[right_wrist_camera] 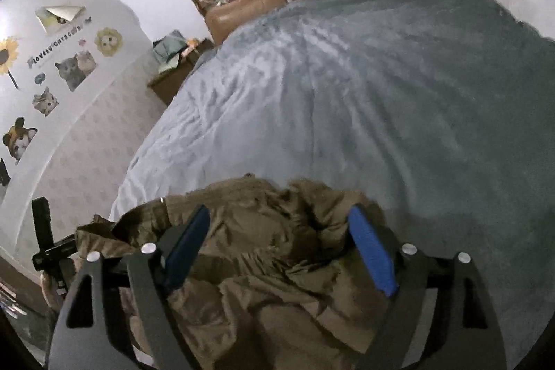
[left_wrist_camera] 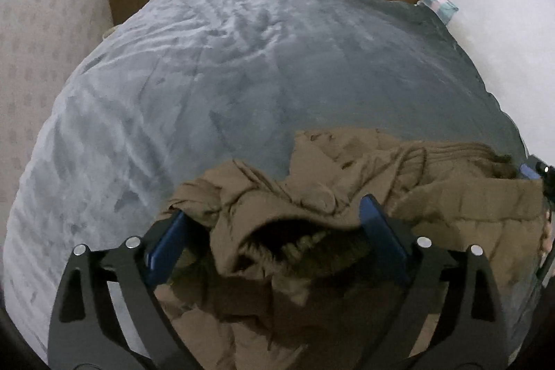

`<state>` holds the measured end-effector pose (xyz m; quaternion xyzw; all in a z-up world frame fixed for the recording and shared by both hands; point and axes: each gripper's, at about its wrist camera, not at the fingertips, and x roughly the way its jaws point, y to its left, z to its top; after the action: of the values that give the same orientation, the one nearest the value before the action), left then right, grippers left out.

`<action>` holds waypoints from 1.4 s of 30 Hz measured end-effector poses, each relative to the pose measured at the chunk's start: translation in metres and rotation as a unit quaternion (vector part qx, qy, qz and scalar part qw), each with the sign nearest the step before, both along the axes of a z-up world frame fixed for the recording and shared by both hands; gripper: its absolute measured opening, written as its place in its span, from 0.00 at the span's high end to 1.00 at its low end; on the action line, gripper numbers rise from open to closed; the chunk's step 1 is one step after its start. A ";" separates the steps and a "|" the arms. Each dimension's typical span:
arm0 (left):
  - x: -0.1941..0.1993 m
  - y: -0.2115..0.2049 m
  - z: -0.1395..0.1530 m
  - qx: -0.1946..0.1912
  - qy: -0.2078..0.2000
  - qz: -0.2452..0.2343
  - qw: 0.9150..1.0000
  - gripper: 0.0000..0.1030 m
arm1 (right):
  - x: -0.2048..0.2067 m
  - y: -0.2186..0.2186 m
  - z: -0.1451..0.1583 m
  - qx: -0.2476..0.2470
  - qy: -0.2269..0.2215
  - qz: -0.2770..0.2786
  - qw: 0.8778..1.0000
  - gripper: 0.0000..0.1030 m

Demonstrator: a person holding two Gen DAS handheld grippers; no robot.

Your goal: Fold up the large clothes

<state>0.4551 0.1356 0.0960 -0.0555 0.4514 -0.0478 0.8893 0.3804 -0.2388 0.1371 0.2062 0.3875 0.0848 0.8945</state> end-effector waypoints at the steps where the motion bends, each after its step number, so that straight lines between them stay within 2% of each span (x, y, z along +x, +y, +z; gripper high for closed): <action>1: -0.003 0.001 0.002 0.002 -0.003 0.001 1.000 0.06 | -0.002 -0.001 0.002 -0.006 -0.003 -0.003 1.000 0.19; 2: -0.005 0.003 0.008 0.007 -0.013 0.007 1.000 0.03 | -0.005 -0.002 0.004 -0.012 -0.006 -0.007 1.000 0.19; 4: -0.010 0.006 0.017 0.007 -0.025 0.012 1.000 0.03 | -0.009 -0.004 0.007 -0.023 -0.009 -0.012 1.000 0.19; 7: -0.016 0.012 0.022 -0.011 -0.025 0.014 1.000 0.03 | -0.012 -0.007 0.004 -0.037 -0.004 -0.018 0.999 0.19; 10: -0.022 0.007 0.007 0.021 -0.017 0.011 1.000 0.03 | -0.014 -0.008 -0.010 -0.061 0.011 -0.024 0.998 0.19; 15: -0.023 0.002 -0.038 0.087 0.027 0.013 0.996 0.03 | -0.010 -0.012 -0.044 -0.116 0.046 -0.030 0.992 0.19; 21: 0.001 0.009 -0.065 0.076 0.060 0.009 0.995 0.04 | 0.009 -0.006 -0.079 -0.156 0.085 -0.003 0.984 0.21; 23: 0.008 0.008 -0.073 0.085 0.066 0.007 0.994 0.18 | 0.017 0.005 -0.089 -0.170 0.095 0.019 0.981 0.28; 25: 0.009 0.006 -0.079 0.086 0.068 0.003 0.994 0.28 | 0.024 0.015 -0.099 -0.177 0.110 0.041 0.977 0.60; 26: 0.008 0.004 -0.079 0.088 0.067 0.001 0.994 0.32 | 0.027 0.021 -0.103 -0.190 0.117 0.045 0.974 0.65; 27: 0.008 0.004 -0.080 0.092 0.066 0.001 0.994 0.37 | 0.028 0.025 -0.106 -0.203 0.118 0.047 0.971 0.75; 28: 0.007 0.004 -0.080 0.097 0.065 -0.001 0.993 0.45 | 0.032 0.031 -0.109 -0.217 0.123 0.051 0.967 0.83; 30: 0.008 0.003 -0.073 0.101 0.061 -0.003 0.993 0.62 | 0.033 0.037 -0.108 -0.234 0.115 0.048 0.964 0.91; 32: 0.006 0.007 -0.063 0.119 0.043 0.007 0.992 0.75 | 0.035 0.037 -0.096 -0.246 0.089 0.028 0.965 0.93; 34: 0.001 0.015 -0.053 0.131 0.019 0.023 0.991 0.77 | 0.034 0.030 -0.077 -0.250 0.054 -0.005 0.967 0.93; 37: -0.002 0.022 -0.040 0.116 0.003 0.039 0.993 0.78 | 0.031 0.027 -0.053 -0.259 0.012 -0.033 0.965 0.93; 39: -0.002 0.028 -0.045 0.113 0.012 0.044 0.993 0.78 | 0.029 0.031 -0.048 -0.274 0.005 -0.036 0.961 0.93; 41: -0.005 0.029 -0.063 0.120 0.032 0.043 0.991 0.75 | 0.029 0.033 -0.059 -0.283 0.023 -0.034 0.958 0.93; 42: -0.005 0.031 -0.071 0.122 0.041 0.044 0.991 0.69 | 0.030 0.031 -0.068 -0.280 0.039 -0.032 0.959 0.93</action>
<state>0.4497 0.1666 0.0252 0.0314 0.4870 0.0486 0.8715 0.4104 -0.2075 0.0693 -0.0372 0.4237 -0.0642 0.9028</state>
